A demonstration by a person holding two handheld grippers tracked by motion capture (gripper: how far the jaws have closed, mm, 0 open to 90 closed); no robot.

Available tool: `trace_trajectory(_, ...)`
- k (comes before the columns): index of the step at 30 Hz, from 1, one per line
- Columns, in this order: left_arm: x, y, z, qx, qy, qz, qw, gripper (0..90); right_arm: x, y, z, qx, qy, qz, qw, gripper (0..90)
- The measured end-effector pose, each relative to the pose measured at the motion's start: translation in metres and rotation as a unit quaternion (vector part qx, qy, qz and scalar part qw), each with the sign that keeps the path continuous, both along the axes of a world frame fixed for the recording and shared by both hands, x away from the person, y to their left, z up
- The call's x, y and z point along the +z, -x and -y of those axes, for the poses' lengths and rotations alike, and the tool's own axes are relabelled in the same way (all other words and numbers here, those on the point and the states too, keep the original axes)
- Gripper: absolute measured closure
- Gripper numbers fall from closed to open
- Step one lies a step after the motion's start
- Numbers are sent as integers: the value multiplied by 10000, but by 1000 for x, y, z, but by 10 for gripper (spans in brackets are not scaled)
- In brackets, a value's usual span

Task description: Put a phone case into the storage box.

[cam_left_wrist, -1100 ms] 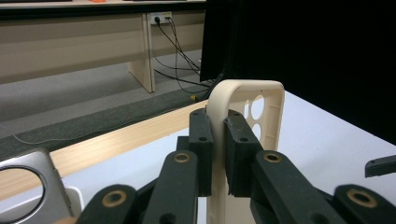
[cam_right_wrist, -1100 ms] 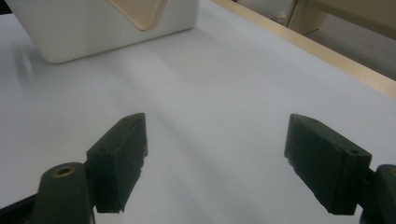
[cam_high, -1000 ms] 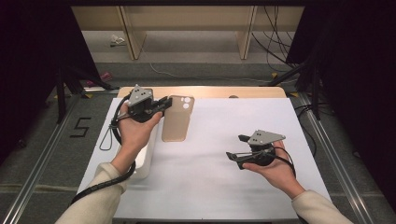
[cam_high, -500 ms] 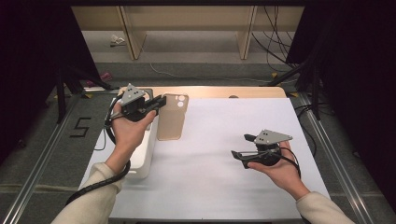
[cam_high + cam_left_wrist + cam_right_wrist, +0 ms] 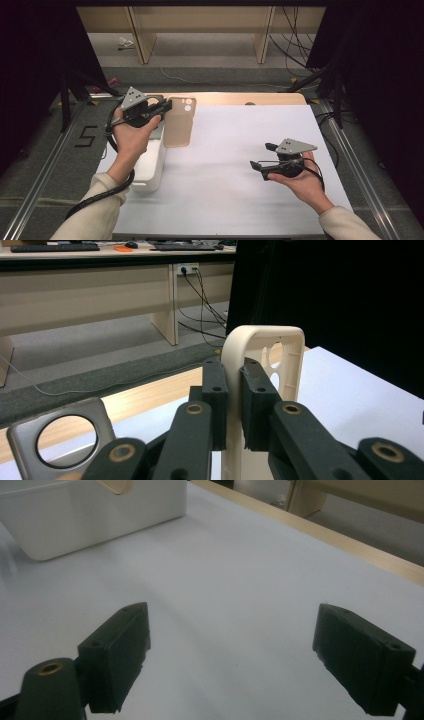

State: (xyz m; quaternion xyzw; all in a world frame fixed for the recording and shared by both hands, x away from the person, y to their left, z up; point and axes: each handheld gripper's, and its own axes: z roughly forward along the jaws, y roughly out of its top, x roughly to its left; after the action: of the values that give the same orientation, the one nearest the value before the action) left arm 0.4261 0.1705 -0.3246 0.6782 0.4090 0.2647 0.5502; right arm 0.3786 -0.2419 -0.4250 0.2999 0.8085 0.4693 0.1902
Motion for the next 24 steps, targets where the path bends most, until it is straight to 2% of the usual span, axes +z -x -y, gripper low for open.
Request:
trace_trajectory(11, 3, -3, -13, 133, 22, 30, 9999, 825, -1, 0, 8, -164, -36, 32, 9999, 161)
trace_trajectory(24, 2, -7, -25, 198, 17, 36, 9998, 825, 0, 0, 13, -233, -44, 31, 9997, 162)
